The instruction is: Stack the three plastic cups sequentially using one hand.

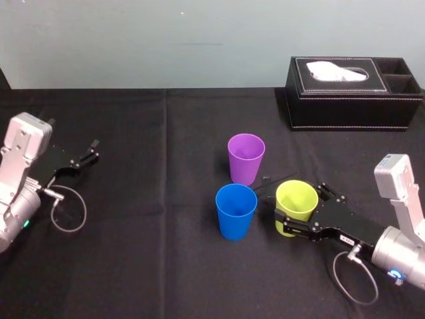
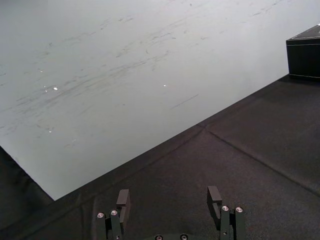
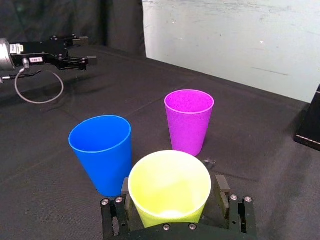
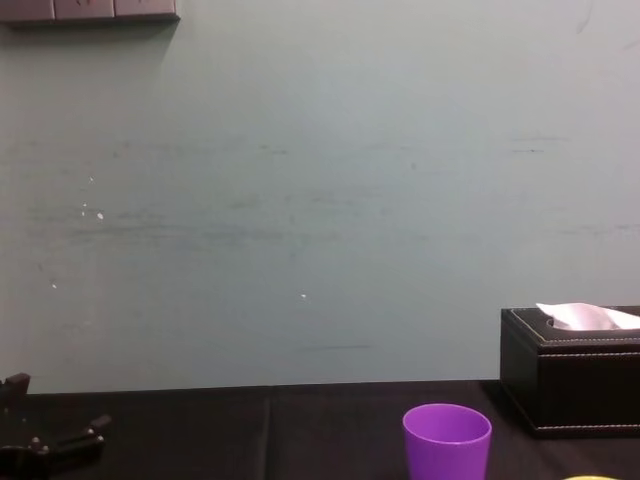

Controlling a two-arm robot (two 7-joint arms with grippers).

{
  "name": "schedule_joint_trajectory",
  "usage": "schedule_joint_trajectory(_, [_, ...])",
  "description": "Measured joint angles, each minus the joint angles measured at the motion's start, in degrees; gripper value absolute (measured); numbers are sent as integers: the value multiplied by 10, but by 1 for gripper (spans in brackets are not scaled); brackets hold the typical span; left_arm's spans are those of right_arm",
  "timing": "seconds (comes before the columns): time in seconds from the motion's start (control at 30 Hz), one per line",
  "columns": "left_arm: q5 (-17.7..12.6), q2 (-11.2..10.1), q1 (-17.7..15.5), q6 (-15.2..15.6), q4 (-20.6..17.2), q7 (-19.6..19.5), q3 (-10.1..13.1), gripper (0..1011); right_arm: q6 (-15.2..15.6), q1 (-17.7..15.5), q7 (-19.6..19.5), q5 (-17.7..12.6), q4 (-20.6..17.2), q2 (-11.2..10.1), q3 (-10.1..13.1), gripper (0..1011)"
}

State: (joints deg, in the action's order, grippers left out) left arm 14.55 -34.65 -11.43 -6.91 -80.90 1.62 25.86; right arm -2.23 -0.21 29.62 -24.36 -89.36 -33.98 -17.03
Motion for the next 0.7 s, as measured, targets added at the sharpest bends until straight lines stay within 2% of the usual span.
schedule_joint_trajectory(0.13, [0, 0, 0, 0, 0, 0, 0, 1011, -1, -1, 0, 0, 0, -1, 1, 990])
schedule_joint_trajectory(0.43, [0, 0, 0, 0, 0, 0, 0, 1011, -2, -2, 0, -1, -1, -2, 2, 783])
schedule_joint_trajectory(0.7, [0, 0, 0, 0, 0, 0, 0, 1011, -2, -2, 0, -1, -2, -2, 2, 741])
